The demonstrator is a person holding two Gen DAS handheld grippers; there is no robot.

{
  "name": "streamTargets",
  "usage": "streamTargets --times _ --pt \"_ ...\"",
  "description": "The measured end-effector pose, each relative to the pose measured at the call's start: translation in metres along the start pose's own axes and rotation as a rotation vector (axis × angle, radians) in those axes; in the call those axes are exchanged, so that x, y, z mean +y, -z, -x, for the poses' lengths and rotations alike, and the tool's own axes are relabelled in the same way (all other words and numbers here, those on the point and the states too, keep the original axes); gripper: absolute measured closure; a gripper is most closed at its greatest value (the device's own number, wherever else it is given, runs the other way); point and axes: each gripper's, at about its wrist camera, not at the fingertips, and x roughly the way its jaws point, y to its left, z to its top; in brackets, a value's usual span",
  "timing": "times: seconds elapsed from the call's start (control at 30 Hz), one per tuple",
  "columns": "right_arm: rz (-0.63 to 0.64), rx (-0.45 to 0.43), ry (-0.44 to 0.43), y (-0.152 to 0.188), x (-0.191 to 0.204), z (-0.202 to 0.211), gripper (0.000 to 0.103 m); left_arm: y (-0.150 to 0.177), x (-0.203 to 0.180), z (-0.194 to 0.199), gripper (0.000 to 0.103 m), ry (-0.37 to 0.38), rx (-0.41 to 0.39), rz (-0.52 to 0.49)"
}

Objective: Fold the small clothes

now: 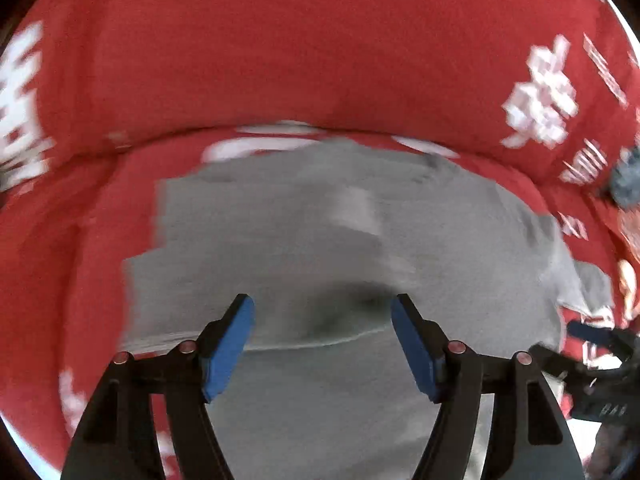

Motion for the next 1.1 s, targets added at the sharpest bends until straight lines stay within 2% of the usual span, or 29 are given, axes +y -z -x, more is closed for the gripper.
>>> streamTargets --times 0.1,0.23,0.37,0.47,0.53,0.57,0.6,0.67,0.73,0.8,0.97,1.03,1.1 --pt "0.17 -0.077 -0.076 -0.013 0.054 0.007 0.006 0.004 0.057 0.022 0.031 -0.111 -0.016 0.094" --pt "0.446 -0.141 -0.142 -0.016 0.145 -0.002 0.006 0.016 0.141 0.028 0.031 -0.214 0.031 0.265" --pt "0.697 -0.198 -0.153 -0.009 0.234 -0.029 0.006 0.034 0.194 0.026 0.031 -0.272 0.068 0.372" --pt "0.832 -0.231 -0.09 -0.002 0.278 -0.053 0.012 0.045 0.21 0.023 0.031 -0.277 0.084 0.387" --pt "0.901 -0.236 -0.002 0.002 0.296 -0.074 0.028 0.048 0.209 0.017 0.031 -0.268 0.092 0.386" --pt "0.909 -0.205 0.015 0.0 0.301 -0.084 0.06 0.05 0.208 0.014 0.031 -0.259 0.099 0.383" --pt "0.872 -0.171 -0.03 -0.006 0.298 -0.086 0.085 0.048 0.205 0.01 0.031 -0.253 0.103 0.379" --pt "0.72 -0.185 -0.105 -0.023 0.282 -0.073 0.088 0.044 0.194 0.005 0.031 -0.221 0.103 0.355" --pt "0.541 -0.229 -0.158 -0.044 0.25 -0.05 0.089 0.035 0.182 0.003 0.031 -0.188 0.096 0.323" --pt "0.34 -0.26 -0.212 -0.064 0.203 -0.028 0.089 0.022 0.17 -0.002 0.031 -0.148 0.095 0.294" --pt "-0.049 -0.292 -0.192 -0.092 0.066 -0.005 0.089 -0.015 0.146 -0.027 0.031 -0.046 0.102 0.262" --pt "-0.148 -0.276 -0.177 -0.092 0.019 -0.006 0.089 -0.029 0.139 -0.044 0.031 -0.025 0.119 0.246" --pt "-0.267 -0.25 -0.197 -0.084 -0.033 -0.014 0.087 -0.042 0.134 -0.064 0.031 -0.015 0.153 0.228"
